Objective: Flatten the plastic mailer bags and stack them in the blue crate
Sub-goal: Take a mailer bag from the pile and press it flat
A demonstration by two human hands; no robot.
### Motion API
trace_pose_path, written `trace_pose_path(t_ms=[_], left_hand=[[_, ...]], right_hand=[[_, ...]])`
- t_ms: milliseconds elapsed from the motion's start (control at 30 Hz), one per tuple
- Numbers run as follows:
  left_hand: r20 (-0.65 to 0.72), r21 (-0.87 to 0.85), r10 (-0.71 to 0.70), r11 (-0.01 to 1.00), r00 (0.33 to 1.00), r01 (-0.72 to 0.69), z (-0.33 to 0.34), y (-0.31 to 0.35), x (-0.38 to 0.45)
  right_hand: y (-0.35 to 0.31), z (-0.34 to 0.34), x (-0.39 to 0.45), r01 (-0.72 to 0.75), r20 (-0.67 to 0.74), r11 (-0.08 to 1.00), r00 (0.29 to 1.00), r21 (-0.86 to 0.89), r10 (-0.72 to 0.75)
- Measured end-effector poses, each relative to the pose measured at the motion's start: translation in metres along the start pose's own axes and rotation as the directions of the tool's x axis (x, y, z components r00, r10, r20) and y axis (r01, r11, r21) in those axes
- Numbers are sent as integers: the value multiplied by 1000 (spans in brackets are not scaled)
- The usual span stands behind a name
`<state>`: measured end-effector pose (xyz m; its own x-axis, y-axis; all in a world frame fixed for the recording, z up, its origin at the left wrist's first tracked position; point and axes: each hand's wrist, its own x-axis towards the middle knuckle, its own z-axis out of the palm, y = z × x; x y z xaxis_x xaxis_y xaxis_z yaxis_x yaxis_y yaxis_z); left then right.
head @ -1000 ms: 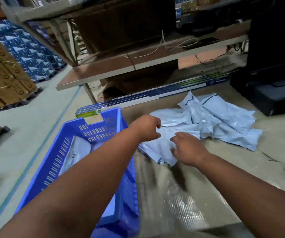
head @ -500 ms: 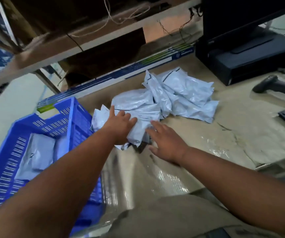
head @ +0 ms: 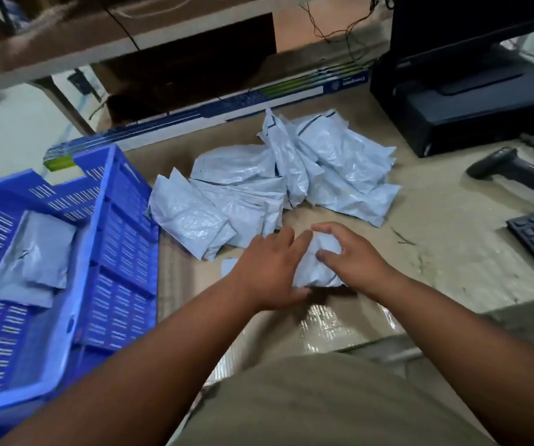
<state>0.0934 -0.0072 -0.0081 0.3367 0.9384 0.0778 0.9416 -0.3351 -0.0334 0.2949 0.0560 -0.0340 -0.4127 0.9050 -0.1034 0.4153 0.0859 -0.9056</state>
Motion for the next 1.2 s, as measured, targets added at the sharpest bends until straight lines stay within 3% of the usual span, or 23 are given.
trace_pose_path(t_ms=[200, 300, 367, 433, 500, 600, 767, 933, 1200], left_hand=[[58, -82, -41, 996, 997, 46, 40, 20, -39], [0, -109, -61, 992, 998, 61, 53, 30, -59], [15, -76, -136, 988, 991, 137, 57, 38, -70], [36, -57, -199, 978, 979, 201, 54, 43, -75], [4, -89, -178, 980, 984, 178, 45, 49, -72], [-72, -137, -99, 987, 992, 88, 36, 68, -54], [19, -93, -154, 984, 988, 155, 50, 86, -14], [51, -62, -202, 977, 978, 205, 63, 97, -4], [55, -83, -216, 972, 975, 220, 72, 97, -3]], right_hand=[[41, -39, -24, -72, 38, 969, 996, -236, 84], [52, -48, -29, -5, 52, 867, 998, -499, 36], [52, -48, -31, -11, 34, 811, 999, -585, 38], [49, -44, -34, 18, -24, 739, 999, -673, -46], [41, -38, -37, 95, -58, 639, 975, -763, -215], [30, -24, -42, 229, 50, 572, 949, -787, -311], [49, -8, -41, 329, 261, 539, 944, -775, -202], [60, -13, -39, 333, 294, 473, 943, -815, -157], [68, -11, -33, 354, 317, 464, 935, -812, -159]])
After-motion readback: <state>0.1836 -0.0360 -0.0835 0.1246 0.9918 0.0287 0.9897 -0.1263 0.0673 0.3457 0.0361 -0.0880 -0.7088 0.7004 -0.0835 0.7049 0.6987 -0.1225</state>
